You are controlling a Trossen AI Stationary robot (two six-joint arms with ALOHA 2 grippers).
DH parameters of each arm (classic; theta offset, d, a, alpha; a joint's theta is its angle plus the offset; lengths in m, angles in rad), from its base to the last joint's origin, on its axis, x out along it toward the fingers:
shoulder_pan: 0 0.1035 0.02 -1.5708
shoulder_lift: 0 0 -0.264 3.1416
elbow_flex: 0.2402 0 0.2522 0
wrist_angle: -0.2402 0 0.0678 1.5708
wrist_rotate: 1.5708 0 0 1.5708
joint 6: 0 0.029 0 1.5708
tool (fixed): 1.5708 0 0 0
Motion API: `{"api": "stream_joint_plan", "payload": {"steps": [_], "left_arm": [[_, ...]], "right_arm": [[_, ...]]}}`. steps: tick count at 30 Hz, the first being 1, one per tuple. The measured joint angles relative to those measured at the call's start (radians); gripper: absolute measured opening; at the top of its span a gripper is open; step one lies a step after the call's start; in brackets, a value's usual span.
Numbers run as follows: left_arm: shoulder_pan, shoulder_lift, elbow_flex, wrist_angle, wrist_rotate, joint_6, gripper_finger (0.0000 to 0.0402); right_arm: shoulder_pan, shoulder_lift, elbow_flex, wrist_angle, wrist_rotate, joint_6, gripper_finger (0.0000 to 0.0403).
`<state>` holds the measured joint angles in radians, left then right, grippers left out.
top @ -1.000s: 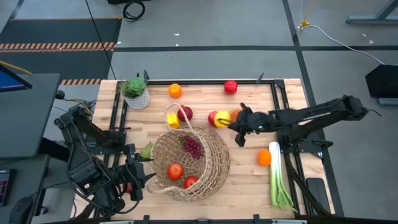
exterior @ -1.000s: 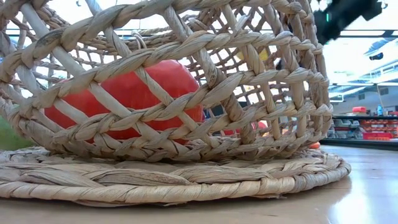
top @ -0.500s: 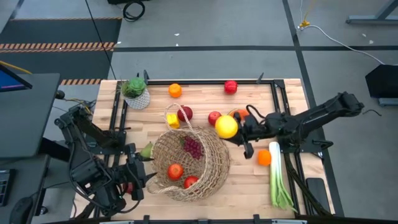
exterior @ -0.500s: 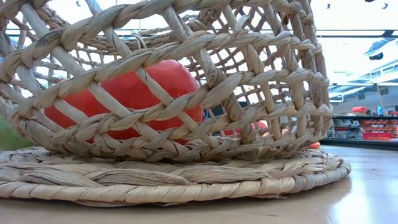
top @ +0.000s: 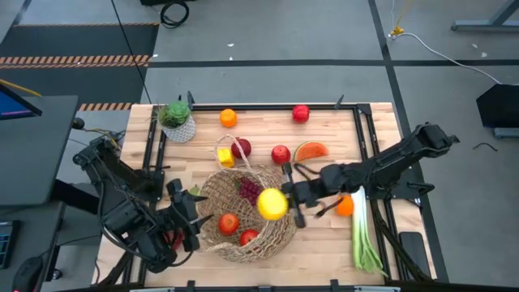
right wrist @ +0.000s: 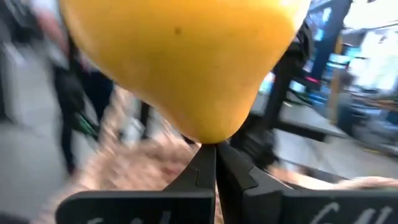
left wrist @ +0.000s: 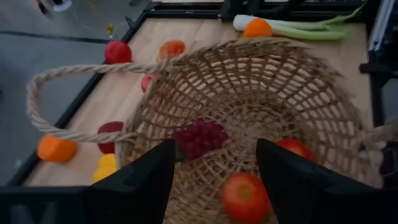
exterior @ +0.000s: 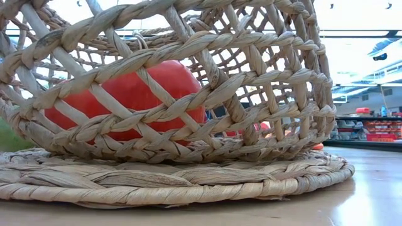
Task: Build produce basket
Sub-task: Put the pear into the basket, then put the watermelon into the basket
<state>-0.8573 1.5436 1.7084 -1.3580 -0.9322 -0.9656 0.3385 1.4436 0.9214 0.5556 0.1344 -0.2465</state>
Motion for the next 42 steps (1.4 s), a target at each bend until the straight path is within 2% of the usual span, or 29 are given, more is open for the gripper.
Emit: {"api": "stream_joint_plan", "payload": {"steps": [3, 6, 13, 18, 25, 27, 31, 35, 38, 42], "left_arm": [[0.006, 0.0, 0.0, 0.03, 0.012, 0.0, 0.0231], [0.006, 0.0, 0.0, 0.051, 0.012, 0.0, 0.0231], [0.029, 0.0, 0.0, 0.092, 0.012, -0.013, 0.0231], [0.043, 0.0, 0.0, 0.092, 0.012, -0.018, 0.0231], [0.046, 0.0, 0.0, 0.09, 0.017, -0.018, 0.0231], [0.046, 0.0, 0.0, 0.087, 0.047, -0.018, 0.0231], [0.035, 0.0, 0.0, 0.038, 0.184, -0.037, 0.0231], [0.032, 0.0, 0.0, -0.107, 0.302, -0.151, 0.0231], [0.032, 0.0, 0.0, -0.218, 0.33, -0.243, 0.0231], [0.028, 0.0, 0.0, -0.208, 0.335, -0.194, 0.0231]], "right_arm": [[0.02, 0.039, 0.104, -0.185, 0.134, -0.116, 0.0005], [0.04, 0.082, 0.175, -0.296, 0.229, -0.184, 0.0005], [0.073, 0.128, 0.204, -0.348, 0.438, -0.356, 0.0011], [0.099, 0.12, 0.205, -0.311, 0.524, -0.398, 0.0056], [0.115, 0.126, 0.205, -0.298, 0.543, -0.457, 0.0172], [0.115, 0.126, 0.205, -0.294, 0.568, -0.456, 0.0204], [0.143, 0.12, 0.205, -0.261, 0.657, -0.461, 0.0253], [0.201, 0.119, 0.205, -0.139, 0.768, -0.477, 0.0281], [0.255, 0.119, 0.205, -0.025, 0.828, -0.553, 0.029], [0.337, 0.118, 0.205, 0.122, 0.911, -0.682, 0.0295]]}}
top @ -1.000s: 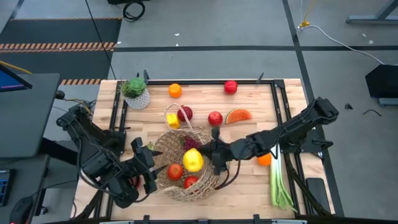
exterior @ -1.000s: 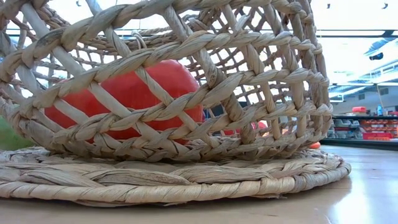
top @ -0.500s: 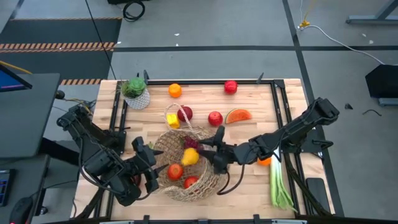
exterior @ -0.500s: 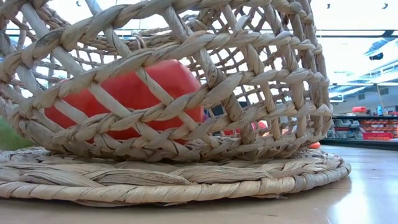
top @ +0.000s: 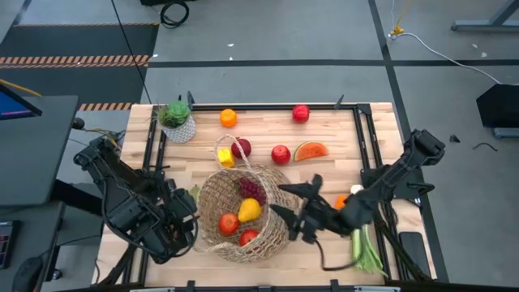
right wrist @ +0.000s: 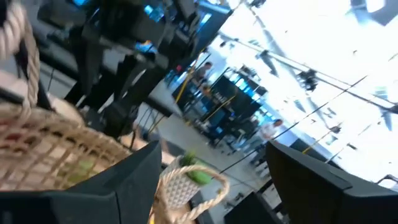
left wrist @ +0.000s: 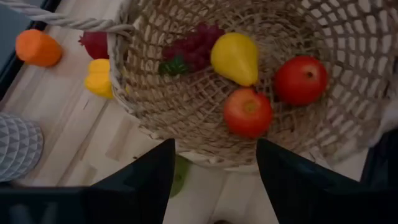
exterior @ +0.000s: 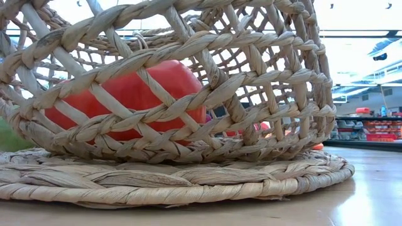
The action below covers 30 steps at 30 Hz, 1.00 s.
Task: Build produce basket
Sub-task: Put the watermelon into the basket
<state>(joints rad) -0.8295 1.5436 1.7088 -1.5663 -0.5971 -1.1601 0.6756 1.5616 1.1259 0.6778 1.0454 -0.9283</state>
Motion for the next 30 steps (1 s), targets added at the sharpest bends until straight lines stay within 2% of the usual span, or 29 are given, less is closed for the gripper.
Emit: {"api": "stream_joint_plan", "payload": {"steps": [7, 16, 21, 27, 30], "left_arm": [[-0.002, 0.0, 0.0, -0.005, 0.024, 0.002, 0.0231], [-0.033, -0.006, 0.0, -0.005, 0.065, 0.067, 0.0231], [-0.032, -0.021, 0.0, -0.005, 0.037, 0.127, 0.0231], [-0.032, -0.077, -0.001, -0.004, -0.097, 0.202, 0.0231], [-0.032, -0.118, -0.001, -0.005, -0.143, 0.222, 0.0231]], "right_arm": [[0.116, -0.001, 0.0, 0.232, 0.122, -0.149, 0.0296], [0.101, 0.0, -0.013, 0.238, 0.403, -0.171, 0.0296], [0.053, 0.0, -0.06, 0.237, 0.416, -0.136, 0.0295], [-0.023, 0.001, -0.128, 0.236, 0.429, -0.089, 0.0295], [-0.046, 0.001, -0.151, 0.248, 0.471, -0.086, 0.0295]]}}
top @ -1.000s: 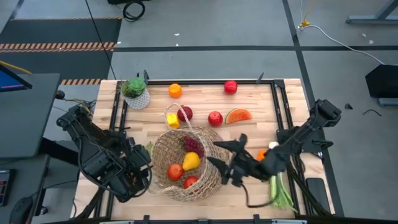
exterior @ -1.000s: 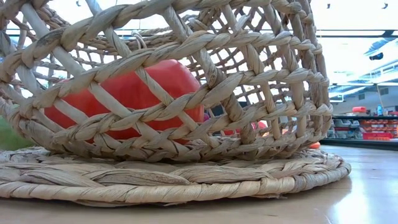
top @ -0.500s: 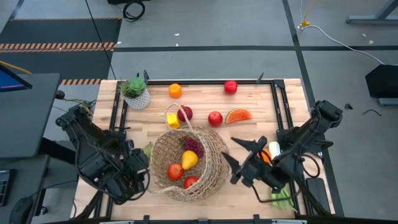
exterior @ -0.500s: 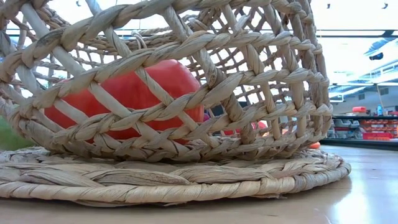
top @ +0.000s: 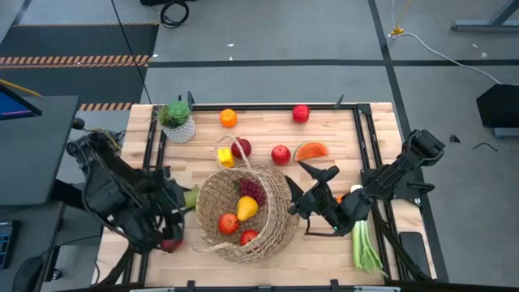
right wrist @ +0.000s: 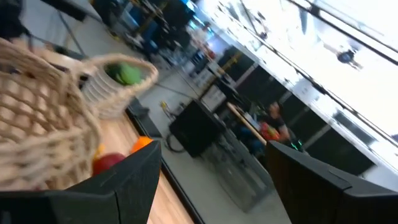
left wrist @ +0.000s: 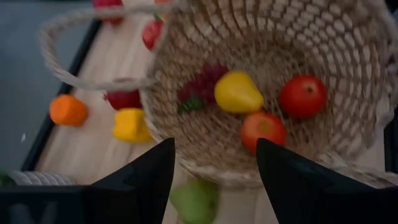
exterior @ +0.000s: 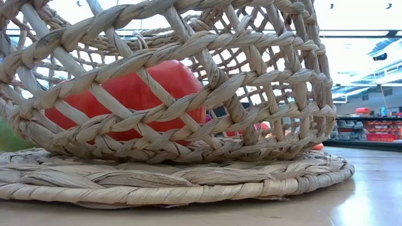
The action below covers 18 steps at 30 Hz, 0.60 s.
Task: Build produce basket
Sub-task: Put the watermelon into the basket
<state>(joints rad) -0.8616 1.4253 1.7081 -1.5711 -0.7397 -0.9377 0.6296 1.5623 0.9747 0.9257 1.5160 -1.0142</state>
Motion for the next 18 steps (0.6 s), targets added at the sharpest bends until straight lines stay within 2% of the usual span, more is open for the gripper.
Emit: {"api": "stream_joint_plan", "payload": {"steps": [2, 8, 14, 18], "left_arm": [[0.0, -0.028, 0.0, 0.0, -0.039, 0.008, 0.0231], [0.001, -0.102, 0.0, -0.001, -0.14, 0.018, 0.0231], [0.007, -0.134, 0.0, 0.0, -0.239, 0.031, 0.0231], [0.05, -0.133, 0.0, 0.0, -0.318, 0.061, 0.0231]], "right_arm": [[-0.015, 0.0, -0.009, 0.005, 0.034, 0.002, 0.0294], [-0.085, -0.029, -0.056, 0.004, 0.034, 0.009, 0.0292], [-0.266, -0.129, -0.174, 0.014, -0.038, 0.015, 0.0278], [-0.409, -0.206, -0.261, 0.016, -0.102, 0.052, 0.0268]]}}
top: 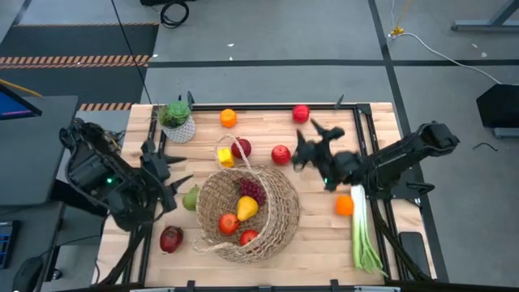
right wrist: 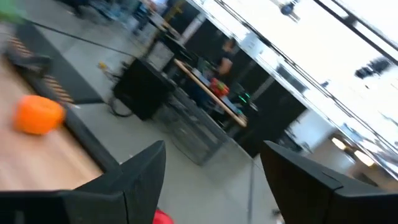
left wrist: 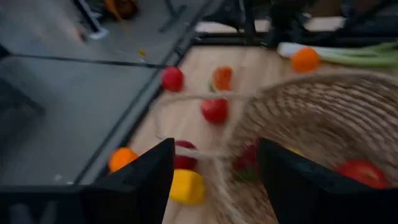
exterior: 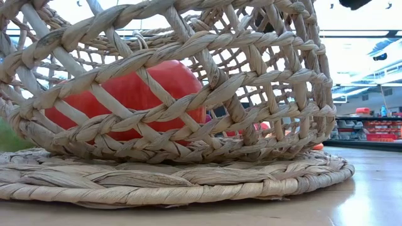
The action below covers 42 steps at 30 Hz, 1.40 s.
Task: Build produce basket
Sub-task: Put the watermelon into the basket
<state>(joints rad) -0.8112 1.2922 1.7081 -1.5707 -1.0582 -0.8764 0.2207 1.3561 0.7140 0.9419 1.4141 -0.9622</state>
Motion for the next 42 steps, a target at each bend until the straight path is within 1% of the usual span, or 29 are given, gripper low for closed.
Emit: {"api": "stream_joint_plan", "payload": {"steps": [3, 7, 9, 12, 13, 15, 18, 20, 22, 24, 26, 29, 31, 34, 36, 39, 42], "left_arm": [[0.053, 0.0, 0.0, 0.0, -0.052, 0.055, 0.0231], [0.142, -0.01, 0.0, 0.0, -0.109, 0.139, 0.0231], [0.186, -0.031, -0.001, -0.001, -0.113, 0.18, 0.0231], [0.238, -0.067, 0.0, 0.0, -0.11, 0.224, 0.0231], [0.249, -0.082, -0.001, 0.0, -0.109, 0.231, 0.0231], [0.27, -0.116, 0.0, -0.001, -0.109, 0.247, 0.0231], [0.305, -0.153, 0.0, 0.018, -0.109, 0.271, 0.0231], [0.328, -0.166, 0.0, 0.076, -0.094, 0.328, 0.0231], [0.36, -0.174, 0.0, 0.165, -0.063, 0.436, 0.0231], [0.408, -0.176, 0.0, 0.283, -0.004, 0.572, 0.0231], [0.479, -0.175, 0.0, 0.398, 0.075, 0.716, 0.023], [0.621, -0.174, 0.0, 0.53, 0.264, 0.861, 0.023], [0.727, -0.167, 0.0, 0.571, 0.431, 0.902, 0.023], [0.867, -0.15, -0.001, 0.578, 0.67, 0.915, 0.023], [0.942, -0.136, -0.001, 0.574, 0.798, 0.919, 0.0229], [1.027, -0.127, -0.02, 0.575, 0.923, 0.948, 0.022], [1.103, -0.122, -0.12, 0.643, 1.023, 0.98, 0.0206]], "right_arm": [[-0.089, -0.045, -0.055, 0.0, -0.023, 0.027, 0.0263], [-0.177, -0.069, -0.105, -0.003, -0.05, 0.066, 0.0261], [-0.212, -0.074, -0.124, -0.025, -0.078, 0.119, 0.0261], [-0.271, -0.075, -0.132, -0.145, -0.147, 0.261, 0.0261], [-0.294, -0.075, -0.131, -0.21, -0.188, 0.325, 0.0261], [-0.348, -0.074, -0.115, -0.371, -0.306, 0.479, 0.0261], [-0.45, -0.074, -0.059, -0.639, -0.537, 0.687, 0.0261], [-0.519, -0.073, -0.002, -0.809, -0.691, 0.754, 0.0261], [-0.58, -0.073, 0.072, -0.983, -0.836, 0.781, 0.0261], [-0.631, -0.072, 0.15, -1.141, -0.989, 0.792, 0.0261], [-0.672, -0.065, 0.224, -1.273, -1.131, 0.791, 0.0261], [-0.728, -0.064, 0.307, -1.412, -1.324, 0.77, 0.0261], [-0.766, -0.065, 0.349, -1.475, -1.409, 0.748, 0.0261], [-0.828, -0.065, 0.377, -1.546, -1.476, 0.718, 0.0261], [-0.867, -0.065, 0.377, -1.546, -1.521, 0.72, 0.0261], [-0.903, -0.049, 0.366, -1.541, -1.546, 0.722, 0.0261], [-0.927, -0.004, 0.35, -1.565, -1.546, 0.699, 0.0261]]}}
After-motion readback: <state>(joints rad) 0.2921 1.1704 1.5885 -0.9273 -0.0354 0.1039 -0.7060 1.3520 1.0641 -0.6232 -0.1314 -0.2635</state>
